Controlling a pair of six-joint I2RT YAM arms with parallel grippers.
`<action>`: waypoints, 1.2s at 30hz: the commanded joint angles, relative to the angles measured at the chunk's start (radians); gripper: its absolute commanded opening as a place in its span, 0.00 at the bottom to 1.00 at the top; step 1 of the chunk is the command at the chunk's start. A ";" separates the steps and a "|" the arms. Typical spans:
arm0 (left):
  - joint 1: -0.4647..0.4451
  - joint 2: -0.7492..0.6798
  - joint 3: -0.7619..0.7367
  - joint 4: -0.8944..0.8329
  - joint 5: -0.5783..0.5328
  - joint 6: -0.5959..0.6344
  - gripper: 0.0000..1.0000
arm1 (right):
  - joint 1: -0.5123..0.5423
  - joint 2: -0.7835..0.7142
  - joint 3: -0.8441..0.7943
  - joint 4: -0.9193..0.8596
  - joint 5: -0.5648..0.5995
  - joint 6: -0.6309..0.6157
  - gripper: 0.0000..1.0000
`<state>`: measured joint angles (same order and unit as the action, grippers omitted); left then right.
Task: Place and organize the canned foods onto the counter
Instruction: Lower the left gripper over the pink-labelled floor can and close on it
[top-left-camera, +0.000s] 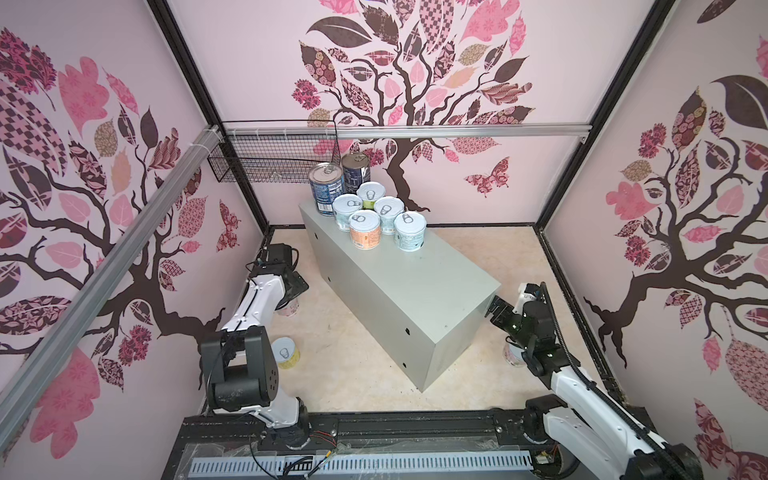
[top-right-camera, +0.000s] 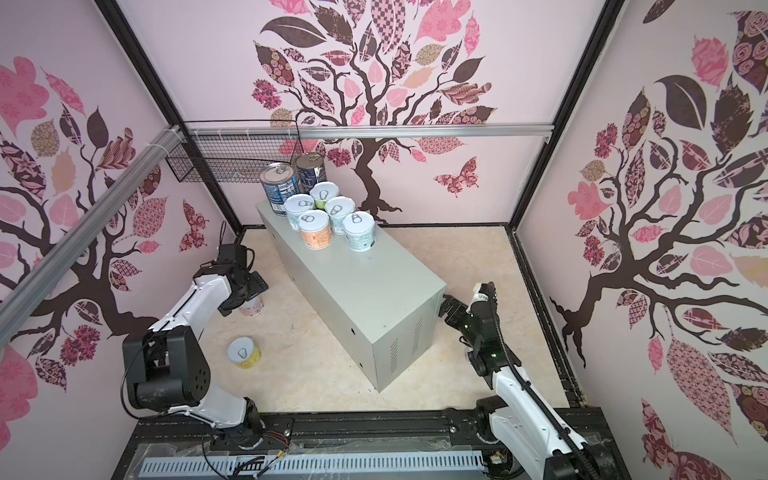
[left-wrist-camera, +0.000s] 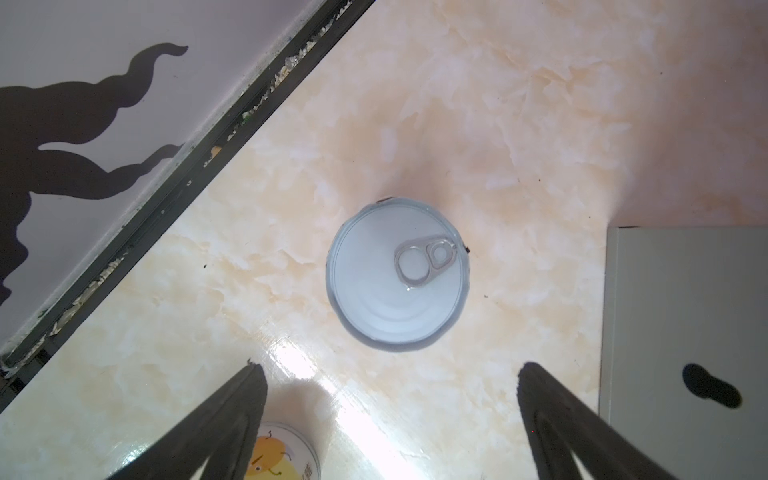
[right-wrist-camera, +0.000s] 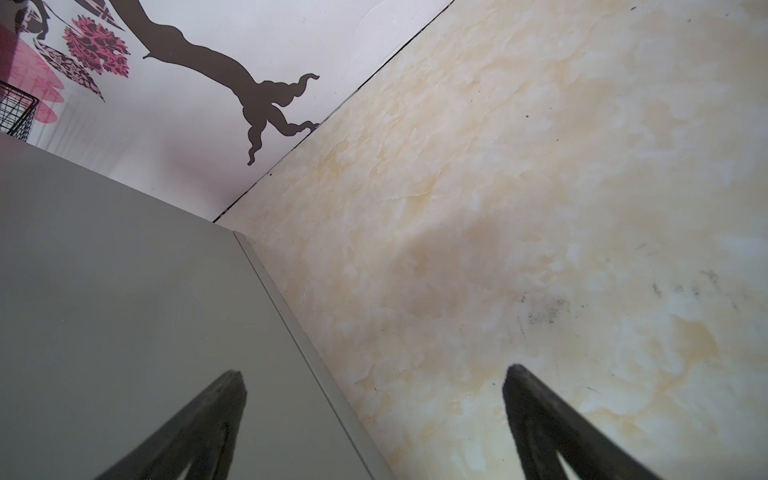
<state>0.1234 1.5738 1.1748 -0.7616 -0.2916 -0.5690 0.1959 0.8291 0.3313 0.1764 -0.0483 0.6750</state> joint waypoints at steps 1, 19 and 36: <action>0.013 0.040 0.065 0.002 -0.029 0.006 0.98 | 0.010 -0.012 0.001 0.011 0.008 -0.005 1.00; 0.036 0.231 0.103 0.051 -0.013 0.025 0.98 | 0.022 -0.014 -0.001 0.016 0.010 -0.011 1.00; 0.044 0.299 0.117 0.075 0.002 0.061 0.77 | 0.023 0.001 -0.006 0.035 0.011 -0.011 1.00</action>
<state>0.1608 1.8618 1.2606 -0.6987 -0.3000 -0.5232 0.2092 0.8276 0.3313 0.1883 -0.0456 0.6739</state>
